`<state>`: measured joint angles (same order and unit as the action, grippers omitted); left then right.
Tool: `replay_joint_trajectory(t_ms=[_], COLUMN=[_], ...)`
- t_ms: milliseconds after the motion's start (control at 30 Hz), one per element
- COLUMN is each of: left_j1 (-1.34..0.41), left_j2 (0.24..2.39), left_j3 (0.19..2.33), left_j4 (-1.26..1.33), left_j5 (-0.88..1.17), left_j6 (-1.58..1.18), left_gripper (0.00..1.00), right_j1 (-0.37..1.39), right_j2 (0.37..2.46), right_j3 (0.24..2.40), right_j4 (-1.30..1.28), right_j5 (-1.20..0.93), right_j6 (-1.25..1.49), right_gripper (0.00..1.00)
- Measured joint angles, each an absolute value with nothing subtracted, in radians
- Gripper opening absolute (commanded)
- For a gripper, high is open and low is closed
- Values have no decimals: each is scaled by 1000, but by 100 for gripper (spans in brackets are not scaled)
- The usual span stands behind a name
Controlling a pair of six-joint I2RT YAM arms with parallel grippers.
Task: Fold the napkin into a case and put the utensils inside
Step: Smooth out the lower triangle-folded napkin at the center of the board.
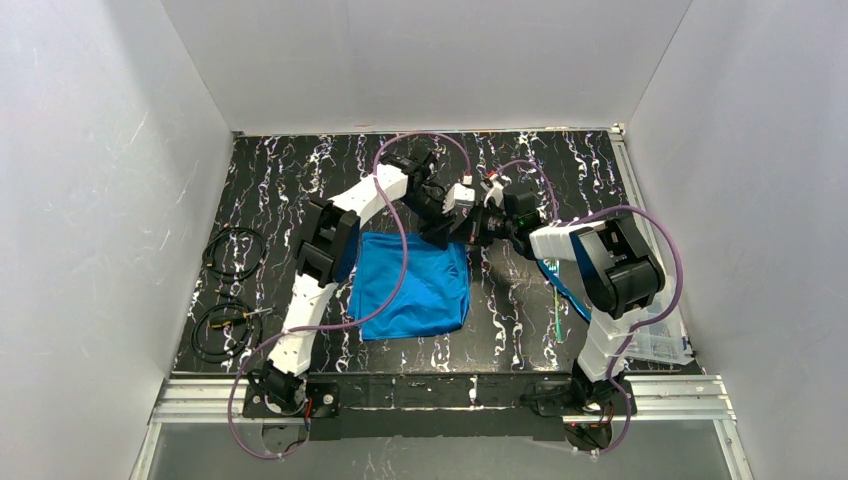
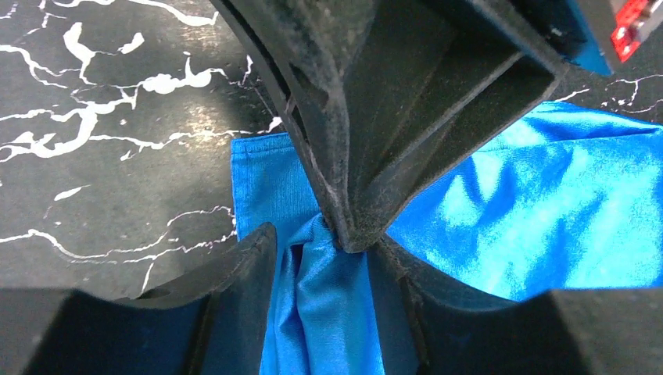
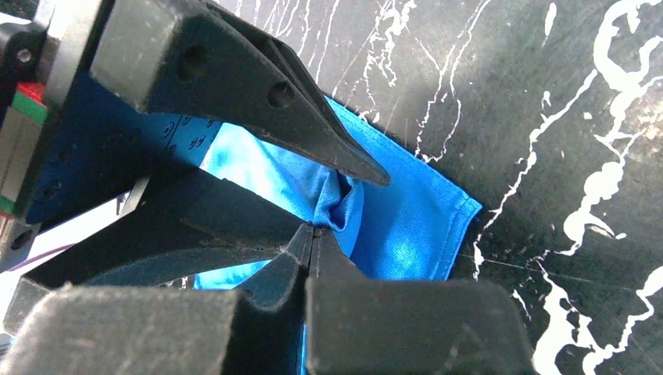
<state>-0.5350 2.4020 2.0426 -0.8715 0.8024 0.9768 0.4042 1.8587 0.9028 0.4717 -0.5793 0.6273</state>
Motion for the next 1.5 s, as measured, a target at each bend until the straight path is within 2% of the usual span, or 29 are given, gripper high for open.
replay_joint_trajectory(t_ms=[67,100,167,200,300,367,600,933,1000,1500], left_j1=[-539,-540,-543,-545,-545,-545,-544,-544,-544,-544], left_j2=[2412,2416,2417,2417,2417,2417,2417,2417,2417,2417], left_j3=[2047,2051,2051,2052,2054,2054,2054,2054,2054,2059], left_j4=[-880,-886,-896,-900,-911,-905,-886,-874,-873,-866], left_j5=[803,806,811,813,809,800,791,789,789,788], left_j6=[976,976,974,973,976,977,975,965,961,930], left_gripper=[31,24,10,7,1,0,0,0,0,0], right_j1=[404,404,398,397,385,372,340,351,359,440], right_j2=[1859,1859,1859,1859,1851,1815,1509,1478,1478,1478], right_j3=[892,889,888,888,881,851,700,529,527,508], right_j4=[473,474,474,474,444,421,292,244,232,224], right_j5=[-579,-576,-574,-568,-542,-532,-466,-477,-477,-486], right_j6=[628,628,630,625,628,633,656,727,726,715], right_gripper=[3,11,36,42,48,45,18,4,2,1])
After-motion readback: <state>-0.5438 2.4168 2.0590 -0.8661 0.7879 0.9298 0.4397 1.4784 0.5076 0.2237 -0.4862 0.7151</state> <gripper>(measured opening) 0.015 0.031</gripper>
